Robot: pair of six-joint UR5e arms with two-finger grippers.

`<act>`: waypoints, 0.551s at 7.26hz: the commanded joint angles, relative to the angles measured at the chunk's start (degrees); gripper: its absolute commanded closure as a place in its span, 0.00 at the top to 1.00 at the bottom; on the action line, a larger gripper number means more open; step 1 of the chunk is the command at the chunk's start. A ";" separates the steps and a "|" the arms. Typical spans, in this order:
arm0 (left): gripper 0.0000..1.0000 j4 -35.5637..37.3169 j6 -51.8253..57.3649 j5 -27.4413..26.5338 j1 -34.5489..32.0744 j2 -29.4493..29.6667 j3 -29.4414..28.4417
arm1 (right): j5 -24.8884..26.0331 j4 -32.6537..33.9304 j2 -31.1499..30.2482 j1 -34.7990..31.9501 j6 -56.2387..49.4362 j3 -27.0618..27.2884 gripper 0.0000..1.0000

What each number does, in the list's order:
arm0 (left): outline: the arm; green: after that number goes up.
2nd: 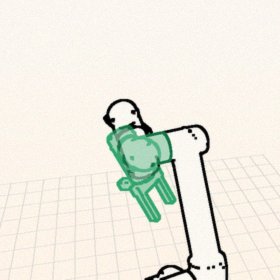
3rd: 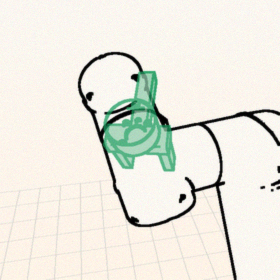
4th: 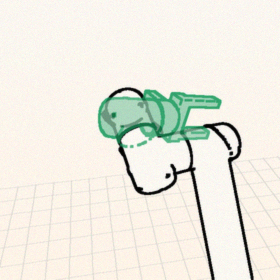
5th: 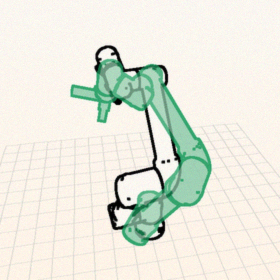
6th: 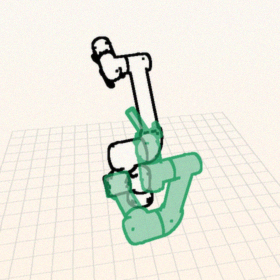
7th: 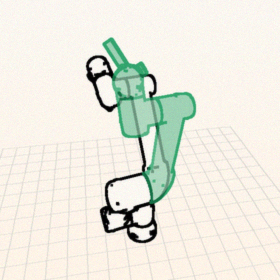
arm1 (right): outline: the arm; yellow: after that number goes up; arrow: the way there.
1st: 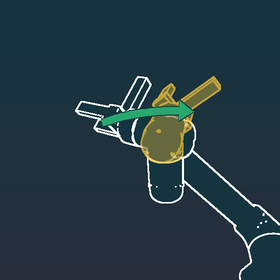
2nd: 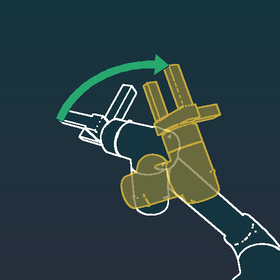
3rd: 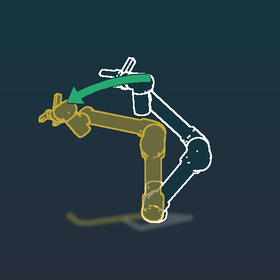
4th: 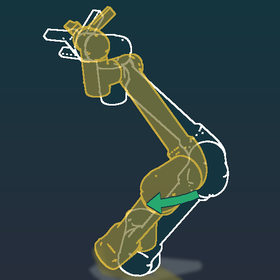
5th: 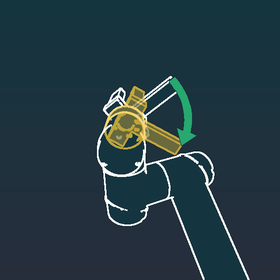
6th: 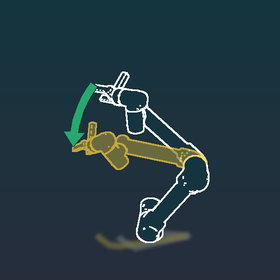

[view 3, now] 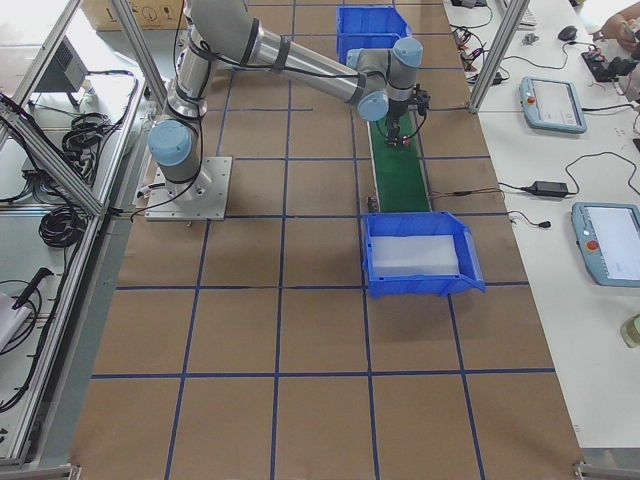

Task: Transport two buttons from left to right
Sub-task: 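Close the right gripper on the red button and lift it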

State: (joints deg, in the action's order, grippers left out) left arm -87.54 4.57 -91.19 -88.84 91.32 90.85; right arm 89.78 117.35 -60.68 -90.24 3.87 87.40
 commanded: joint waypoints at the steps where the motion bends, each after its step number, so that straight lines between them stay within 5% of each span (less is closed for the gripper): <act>1: 1.00 0.00 0.00 -0.04 -0.01 -0.09 0.12 | 0.05 -0.01 0.03 0.33 -0.26 -0.30 0.32; 2: 1.00 0.00 0.00 -0.04 -0.01 0.00 0.03 | 2.14 -0.19 -0.06 0.33 -0.61 -0.39 0.18; 4: 1.00 0.00 0.00 -0.04 -0.01 0.00 0.03 | 4.35 -0.97 -0.93 0.77 -1.40 -2.65 0.09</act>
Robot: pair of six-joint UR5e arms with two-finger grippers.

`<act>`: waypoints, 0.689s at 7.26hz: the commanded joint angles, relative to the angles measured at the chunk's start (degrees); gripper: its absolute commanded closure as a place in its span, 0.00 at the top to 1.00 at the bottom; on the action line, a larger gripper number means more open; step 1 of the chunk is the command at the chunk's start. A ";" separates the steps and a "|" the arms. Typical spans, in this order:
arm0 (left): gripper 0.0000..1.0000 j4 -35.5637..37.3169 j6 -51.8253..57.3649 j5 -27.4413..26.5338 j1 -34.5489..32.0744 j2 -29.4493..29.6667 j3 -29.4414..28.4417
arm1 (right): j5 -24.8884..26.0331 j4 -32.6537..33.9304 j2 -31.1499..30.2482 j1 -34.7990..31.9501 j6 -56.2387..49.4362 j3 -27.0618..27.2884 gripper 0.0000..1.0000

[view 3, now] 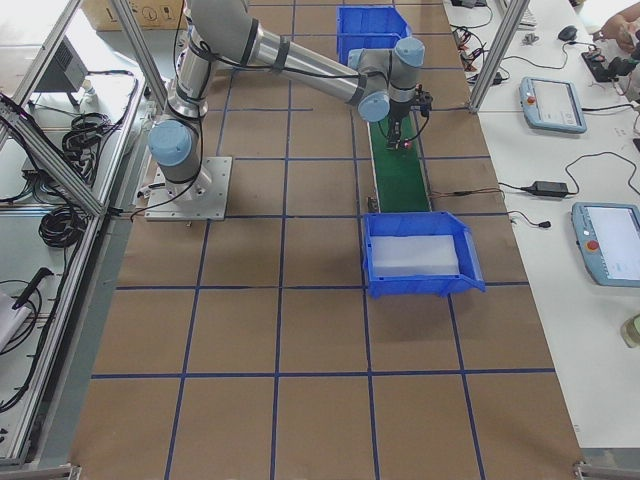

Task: Transport two buttons from left to right
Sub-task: 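Close the right gripper on the red button and lift it, then carry the red button into the far blue bin and release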

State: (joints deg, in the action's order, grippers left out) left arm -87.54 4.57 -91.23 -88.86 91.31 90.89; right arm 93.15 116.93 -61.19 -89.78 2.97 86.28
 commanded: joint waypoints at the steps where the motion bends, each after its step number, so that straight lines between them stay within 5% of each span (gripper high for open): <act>1: 1.00 0.00 0.00 0.00 0.00 0.01 -0.01 | 1.16 -0.99 -1.20 1.44 -3.21 -2.77 0.09; 5: 1.00 0.00 0.00 0.00 0.00 0.01 -0.01 | 0.81 -9.07 -8.67 18.45 -23.82 -3.92 0.09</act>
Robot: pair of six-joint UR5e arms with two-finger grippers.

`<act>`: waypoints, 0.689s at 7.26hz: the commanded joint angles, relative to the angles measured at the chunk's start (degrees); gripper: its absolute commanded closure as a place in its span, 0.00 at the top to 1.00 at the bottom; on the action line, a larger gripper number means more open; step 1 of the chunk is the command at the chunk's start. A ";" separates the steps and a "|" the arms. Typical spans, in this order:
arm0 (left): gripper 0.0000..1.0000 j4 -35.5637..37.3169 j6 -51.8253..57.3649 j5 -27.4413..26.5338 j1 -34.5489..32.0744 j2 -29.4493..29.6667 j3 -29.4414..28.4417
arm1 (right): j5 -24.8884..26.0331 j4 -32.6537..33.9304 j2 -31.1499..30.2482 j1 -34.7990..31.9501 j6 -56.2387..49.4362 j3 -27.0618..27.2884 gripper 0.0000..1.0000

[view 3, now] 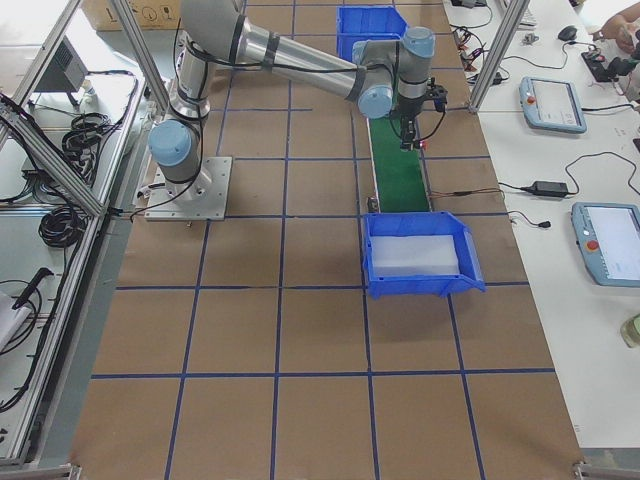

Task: Transport two buttons from left to right
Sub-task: 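Carry the red button into the far blue bin and release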

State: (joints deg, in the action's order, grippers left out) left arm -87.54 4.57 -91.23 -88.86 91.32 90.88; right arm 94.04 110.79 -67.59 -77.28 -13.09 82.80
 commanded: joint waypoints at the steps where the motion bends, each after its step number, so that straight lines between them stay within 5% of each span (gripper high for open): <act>1: 1.00 0.00 0.00 0.00 0.09 0.00 0.00 | 0.27 -3.12 -2.37 10.70 -15.31 -0.89 0.09; 5: 1.00 0.00 0.00 0.00 0.09 0.00 -0.09 | -1.04 -3.65 5.34 21.64 -28.64 -6.50 0.09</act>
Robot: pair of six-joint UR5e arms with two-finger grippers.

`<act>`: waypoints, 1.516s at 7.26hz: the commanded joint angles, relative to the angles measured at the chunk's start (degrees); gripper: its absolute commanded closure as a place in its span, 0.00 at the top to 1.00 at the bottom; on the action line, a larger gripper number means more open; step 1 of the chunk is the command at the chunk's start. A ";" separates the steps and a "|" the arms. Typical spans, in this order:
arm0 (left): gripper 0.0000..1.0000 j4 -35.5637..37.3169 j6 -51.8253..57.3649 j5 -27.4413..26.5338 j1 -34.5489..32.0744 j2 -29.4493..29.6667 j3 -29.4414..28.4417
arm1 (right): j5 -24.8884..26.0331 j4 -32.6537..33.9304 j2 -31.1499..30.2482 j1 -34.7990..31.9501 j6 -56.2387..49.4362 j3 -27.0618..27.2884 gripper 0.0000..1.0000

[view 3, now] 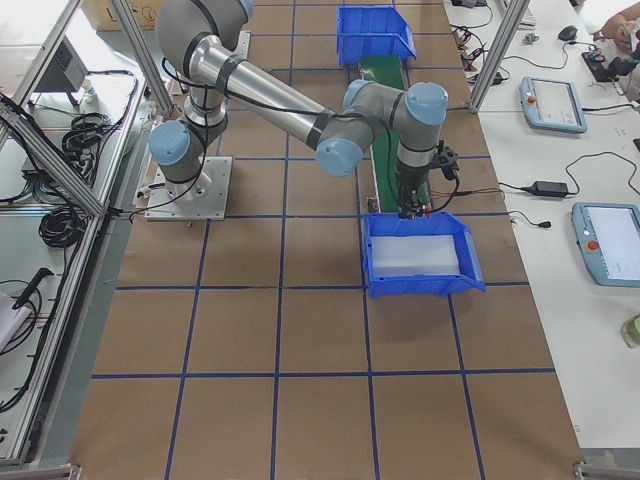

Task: Transport two buttons from left to right
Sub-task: 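Carry the red button into the far blue bin and release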

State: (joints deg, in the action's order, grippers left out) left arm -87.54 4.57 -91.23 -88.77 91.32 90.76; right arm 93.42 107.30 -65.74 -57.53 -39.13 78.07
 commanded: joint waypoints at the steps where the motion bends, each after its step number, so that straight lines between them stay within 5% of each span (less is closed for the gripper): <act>1: 1.00 0.00 0.00 0.00 0.00 0.00 0.04 | -0.87 0.44 6.30 1.89 -2.62 -2.04 0.09; 6: 1.00 0.00 0.09 -0.09 -0.09 0.00 0.12 | -0.87 2.47 12.04 1.28 -2.18 -1.78 0.10; 9: 1.00 0.00 0.09 -0.09 -0.09 -0.09 0.12 | -0.96 3.53 13.01 1.36 -2.18 -2.83 0.71; 11: 1.00 0.00 0.09 -0.09 -0.09 0.00 0.12 | -0.87 2.57 12.66 1.19 -2.09 -4.76 0.84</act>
State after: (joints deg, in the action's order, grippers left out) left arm -87.54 4.62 -91.31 -88.86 91.29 90.88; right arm 92.53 110.48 -52.94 -56.25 -41.29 74.42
